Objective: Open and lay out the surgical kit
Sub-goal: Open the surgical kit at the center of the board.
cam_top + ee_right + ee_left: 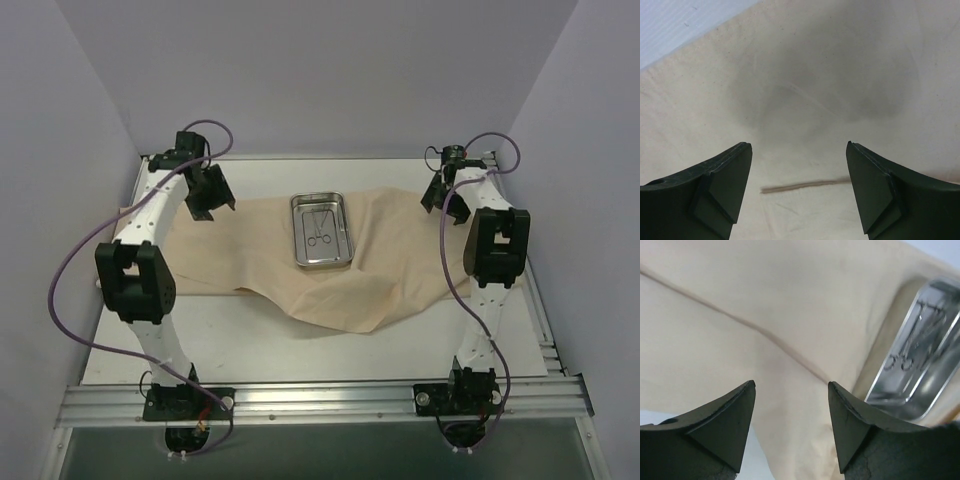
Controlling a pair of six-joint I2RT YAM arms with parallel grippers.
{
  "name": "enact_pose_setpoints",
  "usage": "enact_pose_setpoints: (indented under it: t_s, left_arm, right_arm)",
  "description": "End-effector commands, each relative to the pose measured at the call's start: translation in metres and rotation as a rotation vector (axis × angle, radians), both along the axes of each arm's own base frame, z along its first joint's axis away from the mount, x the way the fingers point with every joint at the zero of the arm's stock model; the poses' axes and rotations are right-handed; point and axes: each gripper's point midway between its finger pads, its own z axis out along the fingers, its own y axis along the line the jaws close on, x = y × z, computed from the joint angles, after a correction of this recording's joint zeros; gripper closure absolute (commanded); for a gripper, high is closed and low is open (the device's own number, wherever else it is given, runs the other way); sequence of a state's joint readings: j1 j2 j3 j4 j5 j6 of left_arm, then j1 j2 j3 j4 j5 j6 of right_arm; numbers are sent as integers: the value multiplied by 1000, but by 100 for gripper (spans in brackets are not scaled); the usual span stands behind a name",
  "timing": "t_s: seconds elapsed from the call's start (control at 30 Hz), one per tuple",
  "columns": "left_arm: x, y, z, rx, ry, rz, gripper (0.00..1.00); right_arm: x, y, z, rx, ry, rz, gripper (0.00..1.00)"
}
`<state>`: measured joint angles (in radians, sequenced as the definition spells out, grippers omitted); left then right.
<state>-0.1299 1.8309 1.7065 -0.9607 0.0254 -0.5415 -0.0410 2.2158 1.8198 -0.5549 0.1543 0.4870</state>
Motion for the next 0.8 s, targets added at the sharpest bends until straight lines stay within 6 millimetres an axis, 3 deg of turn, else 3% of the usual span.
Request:
enact_pose_setpoints:
  t_s: [0.0,0.07,0.1,0.2,0.33,0.5,0.57,0.6,0.63,0.67,0.7,0.73,0.77]
  left_arm:
    - [20,41,-17,51,64,87,31]
    - [33,56,-37,49,111,128,31]
    - [36,74,-45,43,132,173,32]
    - [46,91,-71,25,197,221,34]
    - [54,88,-103,-4,270,214,37]
    - [66,84,-116,-36,298,203,37]
    - [61,86,-134,-18,369,202,38]
    - [72,88,-128,-10,341,199,38]
    - [70,88,-145,-1,382,193,38]
    - [66,88,-148,9,412,182,38]
    - [77,89,-141,12,379,181,39]
    - [73,89,-158,16,422,178,39]
    - [75,86,-160,-4,423,175,39]
  right_arm:
    - [6,-14,-2,-50,8,23,22]
    - [9,-16,-8,-44,11,29,20]
    - [10,-19,-11,-38,14,29,20]
    - [14,-26,-19,-48,25,38,20]
    - [11,-36,-41,-44,79,30,21]
    - [7,-46,-59,-52,121,13,21]
    - [4,-54,-68,-56,139,-4,22]
    - [6,-57,-68,-57,136,-11,22]
    - [4,-59,-74,-54,148,-14,22]
    - [4,-60,-77,-53,150,-14,22]
    - [6,-62,-77,-55,148,-16,22]
    - [6,-63,-82,-57,156,-16,22]
    - [7,-63,-84,-60,156,-12,22]
